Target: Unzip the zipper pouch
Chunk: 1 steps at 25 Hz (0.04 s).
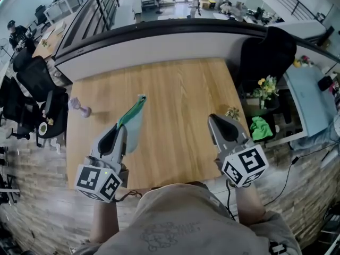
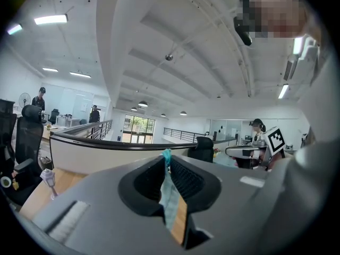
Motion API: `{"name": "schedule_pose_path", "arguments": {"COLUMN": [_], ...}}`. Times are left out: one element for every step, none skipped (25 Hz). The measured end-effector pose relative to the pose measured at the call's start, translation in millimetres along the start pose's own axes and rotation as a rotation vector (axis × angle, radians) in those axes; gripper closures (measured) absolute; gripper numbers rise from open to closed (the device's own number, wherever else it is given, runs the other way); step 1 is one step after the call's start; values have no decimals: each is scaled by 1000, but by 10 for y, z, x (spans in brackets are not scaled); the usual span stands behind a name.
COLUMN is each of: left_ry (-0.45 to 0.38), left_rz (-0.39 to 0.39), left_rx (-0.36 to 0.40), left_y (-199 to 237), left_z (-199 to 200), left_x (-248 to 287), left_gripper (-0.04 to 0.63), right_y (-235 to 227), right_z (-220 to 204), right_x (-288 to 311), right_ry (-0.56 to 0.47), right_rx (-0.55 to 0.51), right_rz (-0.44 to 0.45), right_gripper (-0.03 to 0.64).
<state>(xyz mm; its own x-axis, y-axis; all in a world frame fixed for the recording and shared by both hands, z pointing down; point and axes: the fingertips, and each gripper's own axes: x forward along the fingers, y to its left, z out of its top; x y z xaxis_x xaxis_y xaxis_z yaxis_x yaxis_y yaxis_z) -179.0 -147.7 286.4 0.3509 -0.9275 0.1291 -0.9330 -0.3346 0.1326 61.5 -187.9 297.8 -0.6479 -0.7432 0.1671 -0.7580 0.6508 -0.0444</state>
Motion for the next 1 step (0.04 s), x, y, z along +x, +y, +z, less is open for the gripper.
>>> {"name": "schedule_pose_path", "arguments": {"left_ry": [-1], "left_rz": [-3], "left_rx": [1], "left_y": [5], "left_z": [2], "left_x": [-1], "left_gripper": [560], "right_y": [11], "right_z": [4], "right_x": [7], "right_ry": [-2], "right_rx": [1], "right_rz": [1], "right_gripper": [600]}}
